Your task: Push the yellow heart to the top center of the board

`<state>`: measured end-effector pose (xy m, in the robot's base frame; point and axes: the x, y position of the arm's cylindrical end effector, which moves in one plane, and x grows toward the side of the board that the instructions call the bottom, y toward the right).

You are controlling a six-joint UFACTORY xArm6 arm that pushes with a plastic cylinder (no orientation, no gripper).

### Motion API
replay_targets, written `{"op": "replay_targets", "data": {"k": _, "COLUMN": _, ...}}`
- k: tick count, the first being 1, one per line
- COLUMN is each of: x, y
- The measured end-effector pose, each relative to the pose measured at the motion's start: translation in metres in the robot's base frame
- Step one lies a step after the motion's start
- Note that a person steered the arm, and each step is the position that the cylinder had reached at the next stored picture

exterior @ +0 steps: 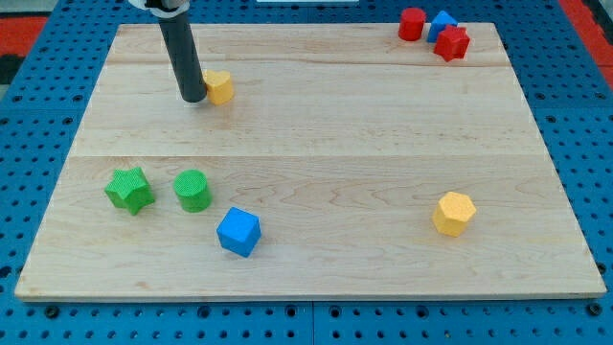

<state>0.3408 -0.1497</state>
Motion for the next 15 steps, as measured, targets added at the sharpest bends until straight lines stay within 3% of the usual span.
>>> {"op": "replay_targets", "data": {"k": 6, "x": -0.015, "y": 0.063}}
{"op": "replay_targets", "data": {"k": 11, "x": -0.059, "y": 0.066}}
{"op": "replay_targets", "data": {"k": 15, "x": -0.072, "y": 0.107}}
